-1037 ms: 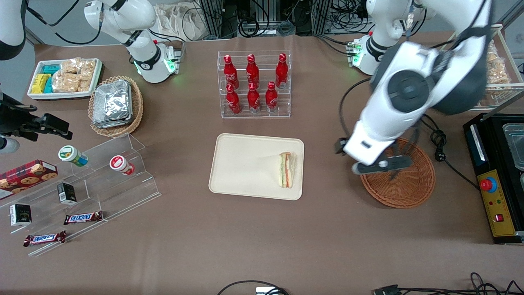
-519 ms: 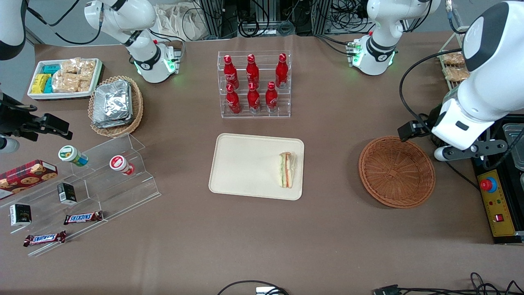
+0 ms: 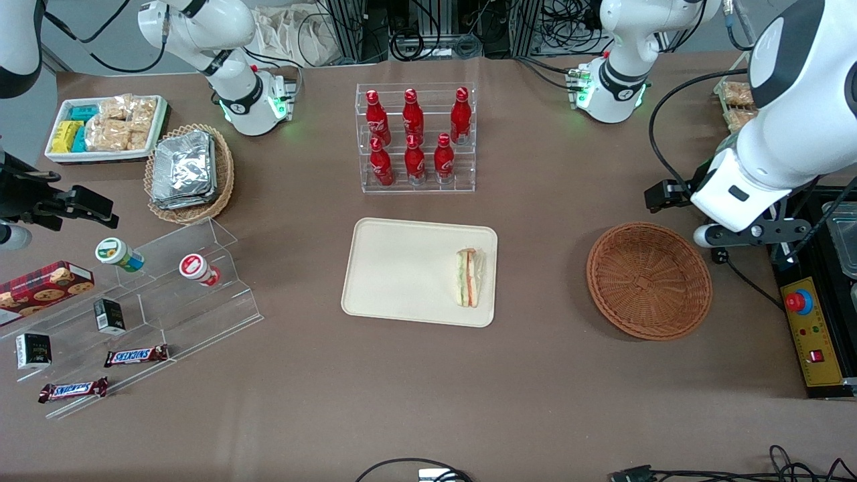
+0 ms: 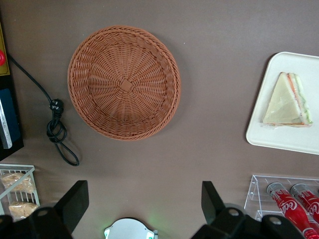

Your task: Place sandwich from basket to tray

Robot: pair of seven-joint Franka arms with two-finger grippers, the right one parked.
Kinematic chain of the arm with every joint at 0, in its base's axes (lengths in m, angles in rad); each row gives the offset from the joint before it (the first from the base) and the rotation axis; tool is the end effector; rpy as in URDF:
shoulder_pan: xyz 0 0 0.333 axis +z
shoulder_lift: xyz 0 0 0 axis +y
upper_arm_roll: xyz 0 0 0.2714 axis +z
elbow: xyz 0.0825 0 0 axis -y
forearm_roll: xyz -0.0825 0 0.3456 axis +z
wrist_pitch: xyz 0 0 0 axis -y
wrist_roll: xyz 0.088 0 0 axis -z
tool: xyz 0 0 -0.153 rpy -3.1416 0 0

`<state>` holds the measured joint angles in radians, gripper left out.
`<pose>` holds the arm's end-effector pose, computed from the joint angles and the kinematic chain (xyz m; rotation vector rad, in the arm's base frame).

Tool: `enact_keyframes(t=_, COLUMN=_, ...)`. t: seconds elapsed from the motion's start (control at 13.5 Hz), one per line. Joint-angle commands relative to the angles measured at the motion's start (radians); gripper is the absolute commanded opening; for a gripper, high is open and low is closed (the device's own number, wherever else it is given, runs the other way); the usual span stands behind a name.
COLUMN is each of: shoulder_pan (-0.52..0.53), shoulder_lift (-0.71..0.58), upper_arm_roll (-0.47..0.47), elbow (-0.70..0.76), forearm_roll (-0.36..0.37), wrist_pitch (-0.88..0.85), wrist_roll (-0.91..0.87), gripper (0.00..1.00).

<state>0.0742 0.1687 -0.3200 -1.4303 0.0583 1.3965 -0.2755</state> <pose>0.5178 -0.1087 0.4958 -3.0729 -0.0512 0.2870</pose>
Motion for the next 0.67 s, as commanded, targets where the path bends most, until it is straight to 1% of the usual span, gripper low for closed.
enact_keyframes(t=0.0, shoulder_pan=0.002, shoulder_lift=-0.029, upper_arm_roll=0.032, elbow=-0.022, forearm_roll=-0.002, wrist_pitch=-0.028, wrist_roll=0.080, gripper=1.00)
enact_keyframes(t=0.22, shoulder_pan=0.002, shoulder_lift=-0.046, upper_arm_roll=0.062, elbow=-0.024, forearm_roll=-0.002, wrist_pitch=-0.033, wrist_roll=0.139, gripper=1.00)
enact_keyframes(t=0.37, shoulder_pan=-0.013, shoulder_lift=-0.061, upper_arm_roll=0.143, elbow=-0.047, forearm_roll=-0.011, wrist_pitch=-0.024, wrist_roll=0.205, gripper=1.00)
enact_keyframes(t=0.44, shoulder_pan=-0.014, shoulder_lift=-0.075, upper_arm_roll=0.163, elbow=-0.064, forearm_roll=-0.015, wrist_pitch=-0.014, wrist_roll=0.244, gripper=1.00)
enact_keyframes(t=0.59, shoulder_pan=-0.059, shoulder_lift=-0.121, upper_arm_roll=0.250, elbow=-0.134, forearm_roll=-0.018, wrist_pitch=0.039, wrist_roll=0.317, gripper=1.00)
